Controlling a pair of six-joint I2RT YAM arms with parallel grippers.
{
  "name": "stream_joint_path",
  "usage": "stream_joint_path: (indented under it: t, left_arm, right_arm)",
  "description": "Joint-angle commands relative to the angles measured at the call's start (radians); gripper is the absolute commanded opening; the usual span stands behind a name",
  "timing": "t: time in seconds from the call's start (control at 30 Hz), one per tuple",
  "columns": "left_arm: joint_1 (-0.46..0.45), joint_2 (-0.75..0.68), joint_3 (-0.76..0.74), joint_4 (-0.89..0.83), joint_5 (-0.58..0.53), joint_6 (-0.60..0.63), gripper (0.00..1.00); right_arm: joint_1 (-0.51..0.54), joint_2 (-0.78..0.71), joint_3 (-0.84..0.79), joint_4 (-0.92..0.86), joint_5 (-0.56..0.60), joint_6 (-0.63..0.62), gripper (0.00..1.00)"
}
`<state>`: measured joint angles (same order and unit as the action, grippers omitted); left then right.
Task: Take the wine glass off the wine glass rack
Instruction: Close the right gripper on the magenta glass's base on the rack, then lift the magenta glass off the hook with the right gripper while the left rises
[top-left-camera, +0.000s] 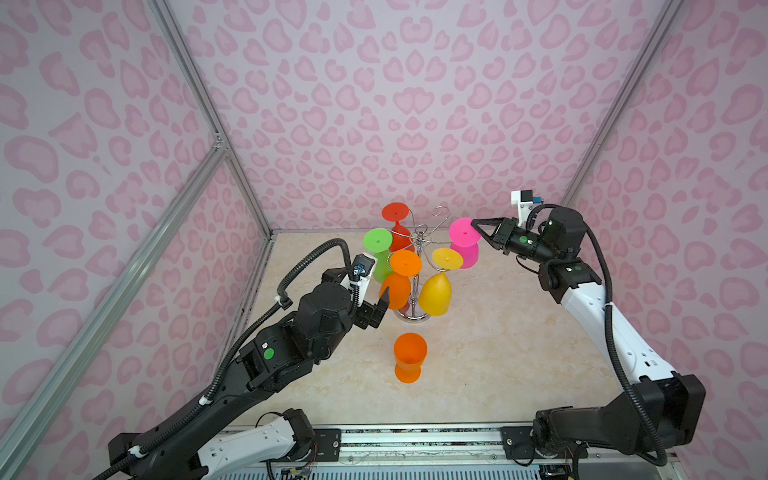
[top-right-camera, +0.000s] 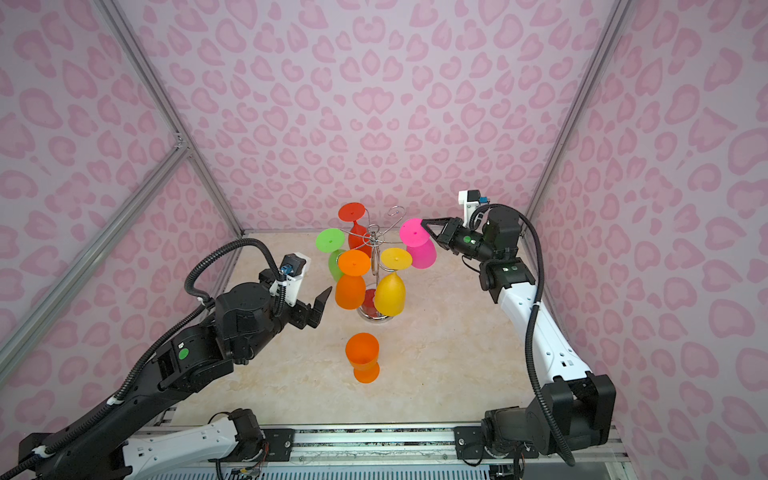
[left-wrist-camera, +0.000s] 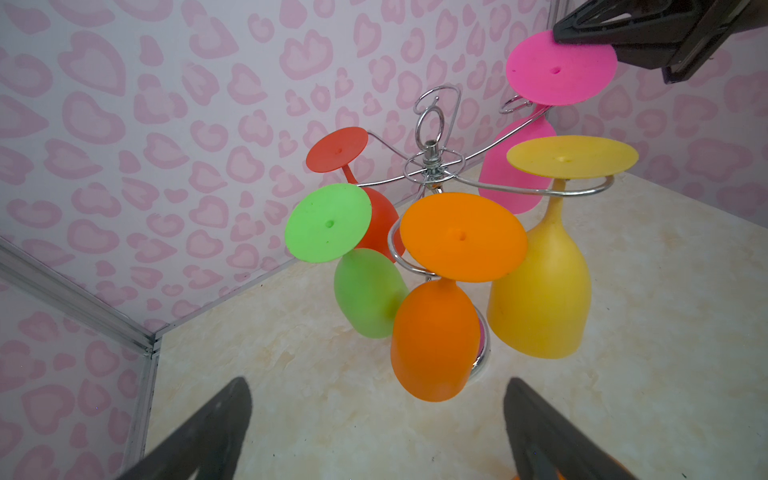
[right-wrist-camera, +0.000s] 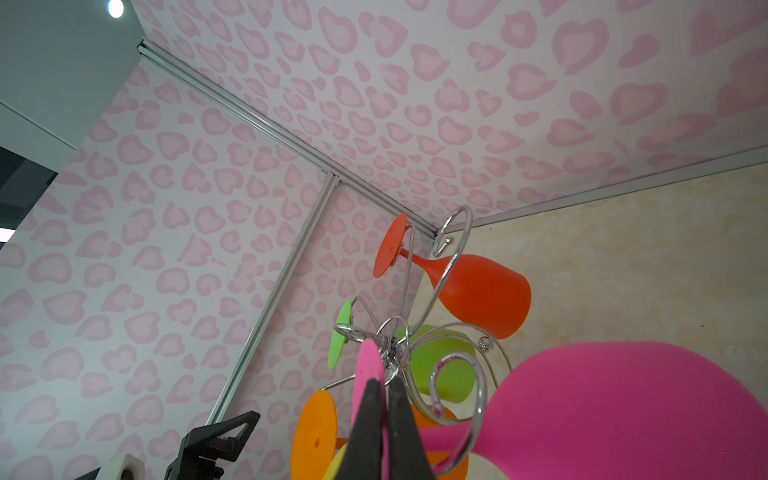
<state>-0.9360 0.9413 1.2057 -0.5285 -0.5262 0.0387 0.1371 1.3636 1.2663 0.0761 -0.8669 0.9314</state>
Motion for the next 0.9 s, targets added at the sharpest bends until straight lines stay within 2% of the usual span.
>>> stream_joint_path:
  t: [0.0, 0.43, 0.87]
  left_arm:
    - [0.002, 0.002, 0.002, 0.015, 0.002, 0.003, 0.96]
    - [0.006, 0.004, -0.008, 0.018, 0.011, 0.000, 0.96]
    - [0.008, -0.002, -0.018, 0.010, 0.018, -0.014, 0.96]
  right_arm:
    - [0.005, -0.004, -0.001, 0.016, -0.006, -0.010, 0.00]
    - [0.056, 0.047, 0.039, 0.032, 0.009, -0.002, 0.00]
    - [0.056, 0.164, 0.145, 0.043, 0.009, -0.006, 0.00]
